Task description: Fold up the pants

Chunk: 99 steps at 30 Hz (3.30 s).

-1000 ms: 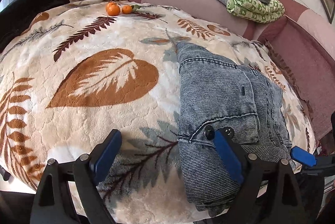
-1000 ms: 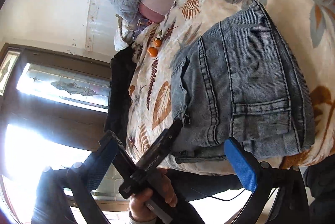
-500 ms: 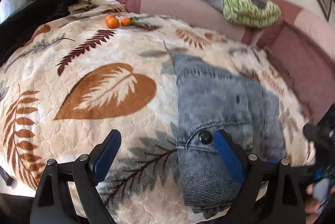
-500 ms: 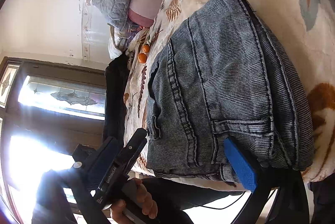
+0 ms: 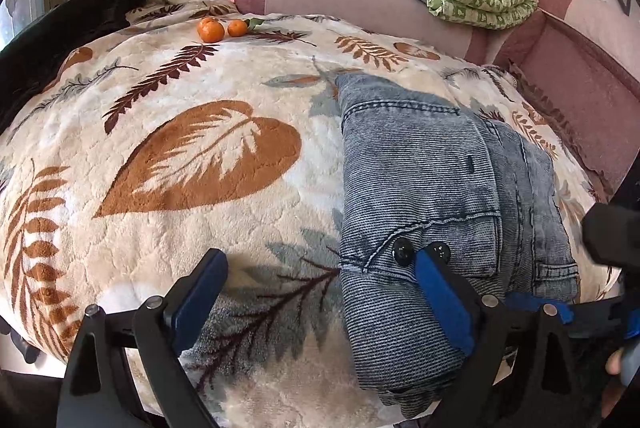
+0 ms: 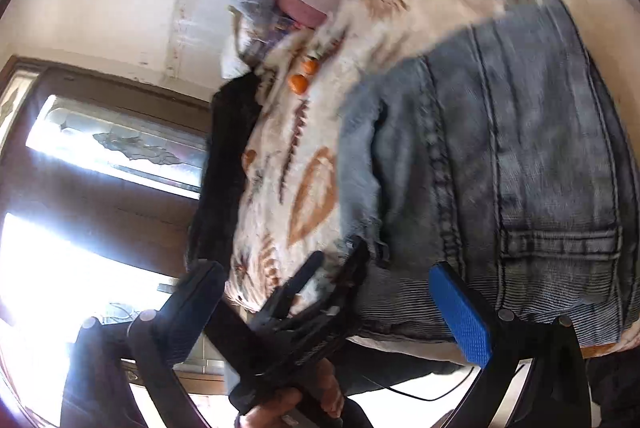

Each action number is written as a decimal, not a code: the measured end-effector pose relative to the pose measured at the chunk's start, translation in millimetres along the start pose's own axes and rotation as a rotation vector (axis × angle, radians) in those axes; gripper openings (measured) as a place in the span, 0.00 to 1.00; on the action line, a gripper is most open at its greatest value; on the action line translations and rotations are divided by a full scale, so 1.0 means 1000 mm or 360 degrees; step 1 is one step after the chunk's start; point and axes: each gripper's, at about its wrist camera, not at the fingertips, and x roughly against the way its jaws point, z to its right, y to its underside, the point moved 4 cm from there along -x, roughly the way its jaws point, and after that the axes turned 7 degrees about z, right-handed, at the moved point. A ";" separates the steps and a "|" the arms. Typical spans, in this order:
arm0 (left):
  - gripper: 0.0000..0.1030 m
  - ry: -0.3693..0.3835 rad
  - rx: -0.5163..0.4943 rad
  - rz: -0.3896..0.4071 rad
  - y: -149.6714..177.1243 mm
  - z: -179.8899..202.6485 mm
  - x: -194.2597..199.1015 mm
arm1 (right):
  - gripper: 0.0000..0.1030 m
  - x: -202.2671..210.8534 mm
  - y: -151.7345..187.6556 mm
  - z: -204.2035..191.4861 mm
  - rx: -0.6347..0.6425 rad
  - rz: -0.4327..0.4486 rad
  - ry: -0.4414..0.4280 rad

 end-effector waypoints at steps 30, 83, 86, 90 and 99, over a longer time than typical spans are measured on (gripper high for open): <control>0.97 0.0004 0.0057 -0.0011 -0.001 -0.005 0.001 | 1.00 -0.011 0.002 -0.015 0.0261 0.0067 0.0086; 0.99 0.0434 0.0375 0.0045 -0.020 -0.009 0.025 | 1.00 0.039 -0.019 -0.027 0.0252 0.0164 0.0069; 0.86 0.0511 0.0379 -0.0009 -0.020 0.001 0.019 | 1.00 0.040 -0.029 -0.012 0.0238 0.0170 0.0151; 0.57 0.0502 0.0354 -0.0104 -0.015 0.007 0.005 | 1.00 0.041 -0.032 0.014 0.0072 0.0150 0.0122; 0.54 0.0429 0.0339 -0.0171 -0.012 0.013 -0.004 | 1.00 0.080 -0.070 -0.035 0.0305 0.0246 0.0265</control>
